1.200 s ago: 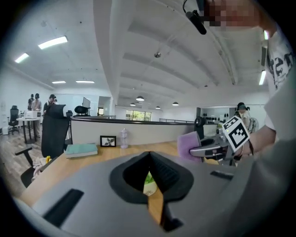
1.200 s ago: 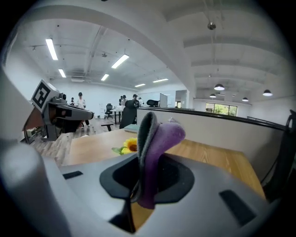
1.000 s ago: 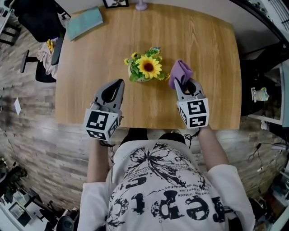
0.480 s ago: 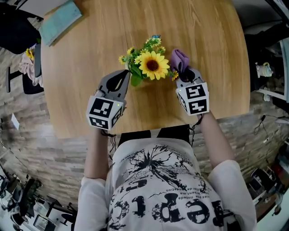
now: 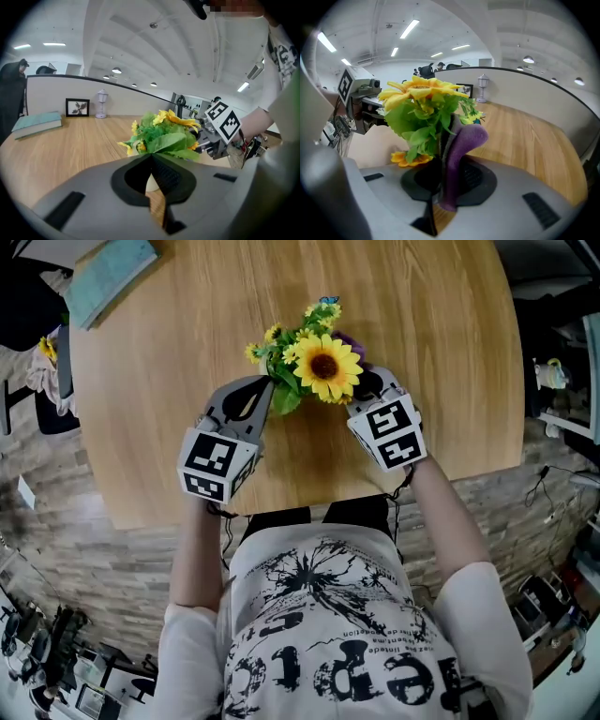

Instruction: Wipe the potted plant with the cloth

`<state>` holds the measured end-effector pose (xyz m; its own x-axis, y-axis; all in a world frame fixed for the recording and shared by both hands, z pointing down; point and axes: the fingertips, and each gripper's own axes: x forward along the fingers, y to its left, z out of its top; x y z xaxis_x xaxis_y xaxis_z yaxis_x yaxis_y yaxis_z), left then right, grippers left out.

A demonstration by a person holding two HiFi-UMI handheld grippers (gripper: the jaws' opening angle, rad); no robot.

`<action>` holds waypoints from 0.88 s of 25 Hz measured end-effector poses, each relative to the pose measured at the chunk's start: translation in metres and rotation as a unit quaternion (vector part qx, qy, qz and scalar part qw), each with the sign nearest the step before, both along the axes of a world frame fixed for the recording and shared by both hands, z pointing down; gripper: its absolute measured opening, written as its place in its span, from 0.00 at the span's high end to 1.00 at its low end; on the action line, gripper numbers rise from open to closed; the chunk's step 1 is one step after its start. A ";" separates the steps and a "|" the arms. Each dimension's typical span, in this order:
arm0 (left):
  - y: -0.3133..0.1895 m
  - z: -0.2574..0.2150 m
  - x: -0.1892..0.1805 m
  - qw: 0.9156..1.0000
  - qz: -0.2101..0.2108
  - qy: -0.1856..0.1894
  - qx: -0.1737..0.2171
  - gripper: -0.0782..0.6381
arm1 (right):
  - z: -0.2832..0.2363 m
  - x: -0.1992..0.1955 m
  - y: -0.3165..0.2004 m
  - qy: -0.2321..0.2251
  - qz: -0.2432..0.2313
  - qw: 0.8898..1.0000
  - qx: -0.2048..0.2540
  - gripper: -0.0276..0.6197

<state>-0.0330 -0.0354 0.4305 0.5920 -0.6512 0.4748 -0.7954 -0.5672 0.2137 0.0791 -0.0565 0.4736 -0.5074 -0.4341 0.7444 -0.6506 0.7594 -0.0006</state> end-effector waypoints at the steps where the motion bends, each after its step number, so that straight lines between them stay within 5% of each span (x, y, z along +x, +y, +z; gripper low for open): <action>1: 0.001 0.000 0.001 1.000 0.003 -0.004 0.000 0.89 | 0.001 -0.001 0.001 0.003 -0.001 1.000 -0.002 0.84; 7: 0.000 0.002 0.001 0.999 0.007 0.025 -0.028 0.89 | 0.002 -0.002 0.004 -0.001 0.010 1.000 -0.013 0.84; 22: 0.000 0.000 0.002 1.000 0.017 -0.002 0.000 0.89 | 0.006 -0.006 0.039 -0.007 0.047 0.998 -0.037 0.84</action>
